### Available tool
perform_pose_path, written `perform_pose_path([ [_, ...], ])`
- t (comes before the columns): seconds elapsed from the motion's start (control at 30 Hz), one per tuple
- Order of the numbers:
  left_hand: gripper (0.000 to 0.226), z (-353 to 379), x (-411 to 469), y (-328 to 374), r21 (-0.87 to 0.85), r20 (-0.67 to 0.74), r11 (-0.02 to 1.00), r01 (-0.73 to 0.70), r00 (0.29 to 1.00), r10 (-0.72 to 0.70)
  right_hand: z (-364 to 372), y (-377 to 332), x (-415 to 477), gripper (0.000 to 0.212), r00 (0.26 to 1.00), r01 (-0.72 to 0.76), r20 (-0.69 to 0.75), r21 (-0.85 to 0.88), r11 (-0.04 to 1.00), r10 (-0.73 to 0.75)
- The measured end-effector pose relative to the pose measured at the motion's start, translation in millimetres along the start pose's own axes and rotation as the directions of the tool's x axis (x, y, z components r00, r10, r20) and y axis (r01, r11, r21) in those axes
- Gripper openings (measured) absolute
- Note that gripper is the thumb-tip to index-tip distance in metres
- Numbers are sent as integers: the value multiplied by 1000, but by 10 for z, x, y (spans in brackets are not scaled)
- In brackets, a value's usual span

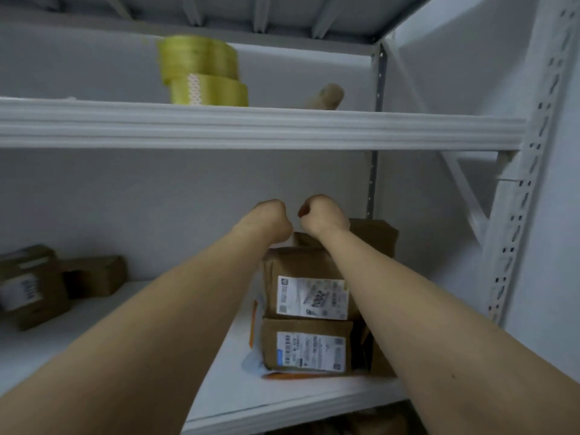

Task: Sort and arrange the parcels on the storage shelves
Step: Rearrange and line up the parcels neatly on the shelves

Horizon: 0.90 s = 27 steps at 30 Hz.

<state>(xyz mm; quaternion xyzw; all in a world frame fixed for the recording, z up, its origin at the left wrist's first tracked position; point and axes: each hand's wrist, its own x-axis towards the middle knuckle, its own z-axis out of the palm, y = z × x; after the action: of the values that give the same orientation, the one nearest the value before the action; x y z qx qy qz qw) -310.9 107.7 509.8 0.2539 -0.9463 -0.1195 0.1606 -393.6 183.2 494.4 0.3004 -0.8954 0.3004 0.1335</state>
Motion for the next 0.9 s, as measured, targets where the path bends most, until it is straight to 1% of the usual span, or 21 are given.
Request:
perform_pose_path([
  [0.1,47,-204,-330,-565,24,-7,999,34,999,-33,267,-572,-222,25,996,72,61,-9,997,-71],
  [0.3,43,-438,-908,-1899,67,-14,981,183,983,-182,1074,-1710,-747,29,967,158,193,51,986,-165],
  [0.47,33,-523,-1249,-2913,79,-8,947,310,950,-311,1761,-2512,-1111,26,905,220,347,118,968,-248],
  [0.5,32,-512,-1272,-2993,71,-9,945,320,947,-321,1810,-2558,-1146,25,894,230,364,130,965,-262],
  [0.67,31,-571,-1355,-3881,35,-2,911,410,912,-411,2413,-3219,-1216,26,834,260,450,191,947,-320],
  [0.83,29,-577,-1218,-4578,30,9,877,479,878,-479,2982,-3708,-1016,30,807,272,478,222,936,-347],
  [0.9,28,-589,-1111,-4833,15,3,865,502,865,-502,3226,-3906,-900,30,787,310,489,214,926,-376],
])
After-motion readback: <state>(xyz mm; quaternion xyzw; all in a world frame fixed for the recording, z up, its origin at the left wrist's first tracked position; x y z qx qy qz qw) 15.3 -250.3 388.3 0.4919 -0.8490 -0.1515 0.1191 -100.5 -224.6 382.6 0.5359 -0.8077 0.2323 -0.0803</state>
